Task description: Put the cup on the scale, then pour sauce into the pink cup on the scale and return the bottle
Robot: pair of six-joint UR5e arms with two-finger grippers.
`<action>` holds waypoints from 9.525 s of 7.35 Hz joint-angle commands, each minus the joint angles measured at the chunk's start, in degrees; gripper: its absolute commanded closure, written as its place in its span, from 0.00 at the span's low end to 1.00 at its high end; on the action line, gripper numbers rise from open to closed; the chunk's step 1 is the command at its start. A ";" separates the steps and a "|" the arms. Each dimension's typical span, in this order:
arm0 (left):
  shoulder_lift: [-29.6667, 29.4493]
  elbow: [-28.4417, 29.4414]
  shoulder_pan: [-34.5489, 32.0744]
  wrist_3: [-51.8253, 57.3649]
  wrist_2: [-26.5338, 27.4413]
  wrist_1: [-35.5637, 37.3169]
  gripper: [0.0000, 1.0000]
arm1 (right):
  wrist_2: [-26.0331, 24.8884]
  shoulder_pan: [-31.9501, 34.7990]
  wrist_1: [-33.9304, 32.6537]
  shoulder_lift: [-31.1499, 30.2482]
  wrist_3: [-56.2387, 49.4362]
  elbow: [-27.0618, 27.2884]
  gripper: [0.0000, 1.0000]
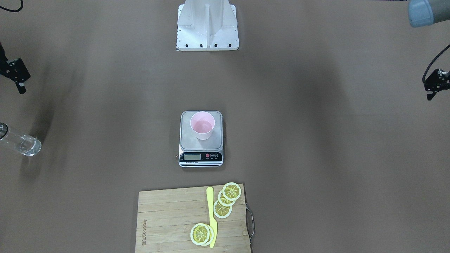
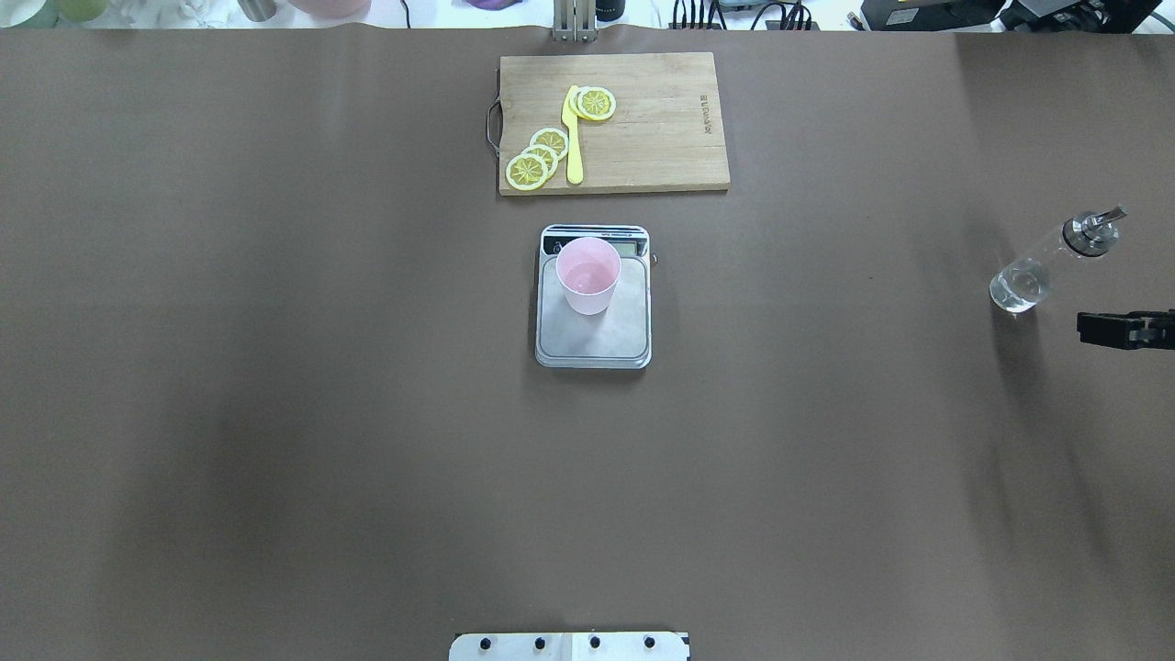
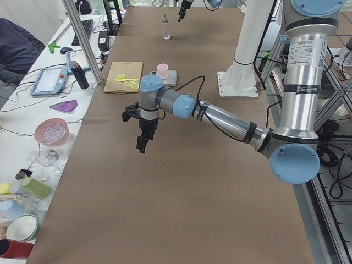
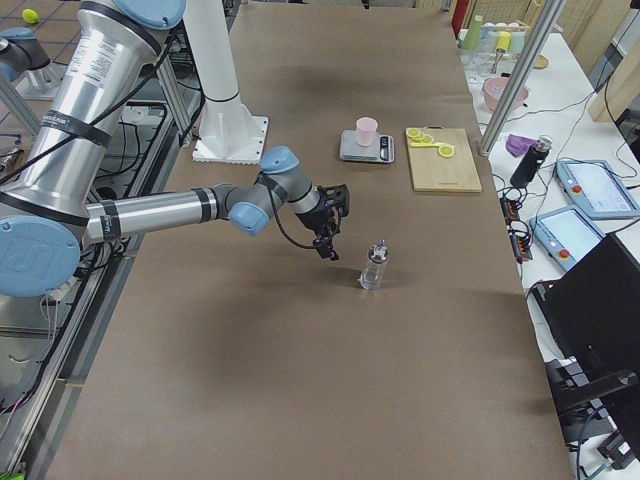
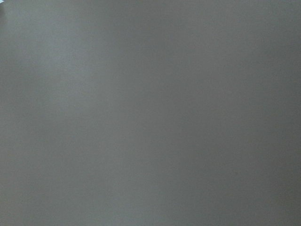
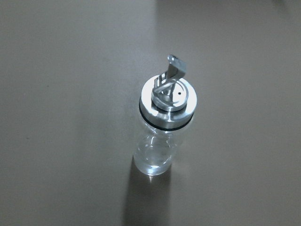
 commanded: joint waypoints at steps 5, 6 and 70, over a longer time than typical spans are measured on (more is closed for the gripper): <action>0.51 -0.21 -0.64 0.39 -0.20 -0.11 0.02 | -25.33 -12.06 18.57 5.28 9.61 -17.65 0.00; 0.51 -0.30 -0.64 0.39 -0.20 -0.11 0.02 | -29.55 -14.00 19.01 7.82 9.89 -21.23 0.00; 9.65 10.85 -16.19 22.45 -8.44 6.92 0.02 | -71.87 -29.75 -66.74 49.31 -15.94 -15.98 1.00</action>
